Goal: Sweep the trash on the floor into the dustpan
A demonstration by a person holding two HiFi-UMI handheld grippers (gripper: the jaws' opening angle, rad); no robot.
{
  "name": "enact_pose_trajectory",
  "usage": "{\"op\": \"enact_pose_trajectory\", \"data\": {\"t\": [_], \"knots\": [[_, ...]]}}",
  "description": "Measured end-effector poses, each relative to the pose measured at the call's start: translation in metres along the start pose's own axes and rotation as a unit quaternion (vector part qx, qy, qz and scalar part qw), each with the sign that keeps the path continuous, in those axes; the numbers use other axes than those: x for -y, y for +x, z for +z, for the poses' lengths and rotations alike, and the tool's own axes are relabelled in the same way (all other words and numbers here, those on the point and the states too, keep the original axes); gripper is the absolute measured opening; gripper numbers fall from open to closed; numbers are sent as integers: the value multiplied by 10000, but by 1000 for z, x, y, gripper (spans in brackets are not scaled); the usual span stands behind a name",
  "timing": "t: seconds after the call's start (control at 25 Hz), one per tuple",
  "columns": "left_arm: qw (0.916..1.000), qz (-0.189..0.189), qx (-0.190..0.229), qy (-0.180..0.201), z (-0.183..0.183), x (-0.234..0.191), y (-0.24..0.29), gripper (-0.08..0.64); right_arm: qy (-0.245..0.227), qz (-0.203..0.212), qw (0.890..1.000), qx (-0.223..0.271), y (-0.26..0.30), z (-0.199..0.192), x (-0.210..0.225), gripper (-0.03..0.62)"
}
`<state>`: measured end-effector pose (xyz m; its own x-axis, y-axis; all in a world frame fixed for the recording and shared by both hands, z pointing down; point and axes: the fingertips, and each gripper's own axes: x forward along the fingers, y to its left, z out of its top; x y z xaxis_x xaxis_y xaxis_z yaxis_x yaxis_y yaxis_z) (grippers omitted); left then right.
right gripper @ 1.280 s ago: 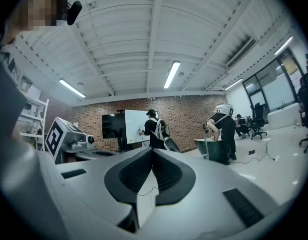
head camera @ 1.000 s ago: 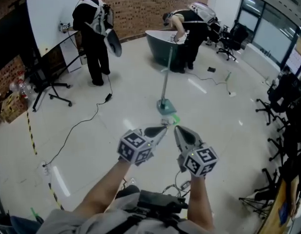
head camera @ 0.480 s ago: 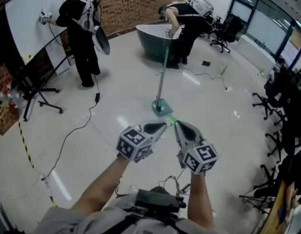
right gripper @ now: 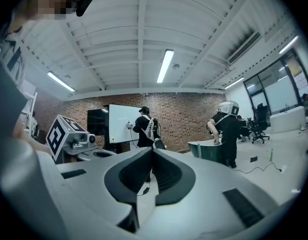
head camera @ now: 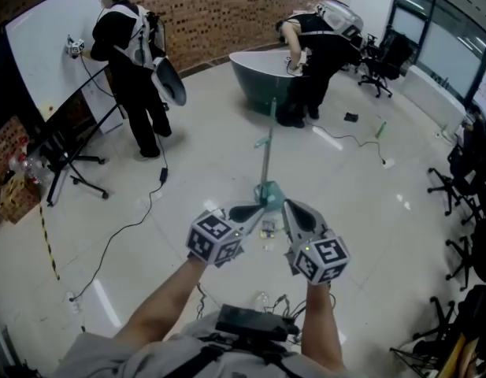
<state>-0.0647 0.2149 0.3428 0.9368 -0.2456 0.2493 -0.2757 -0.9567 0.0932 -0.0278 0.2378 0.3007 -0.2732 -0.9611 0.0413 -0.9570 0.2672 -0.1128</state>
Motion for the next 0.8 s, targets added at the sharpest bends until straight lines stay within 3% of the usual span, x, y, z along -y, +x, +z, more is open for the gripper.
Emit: {"op": "enact_pose_trajectory", "data": {"t": [0.4,0.8], "knots": [[9977,674,121,-11,39,-56,93,0,158,505,9986,-43,59,21,106,2],[9982,564,80,-212,41,-147,161,0,-33,459,9983,-357,148,9,159,2]]}}
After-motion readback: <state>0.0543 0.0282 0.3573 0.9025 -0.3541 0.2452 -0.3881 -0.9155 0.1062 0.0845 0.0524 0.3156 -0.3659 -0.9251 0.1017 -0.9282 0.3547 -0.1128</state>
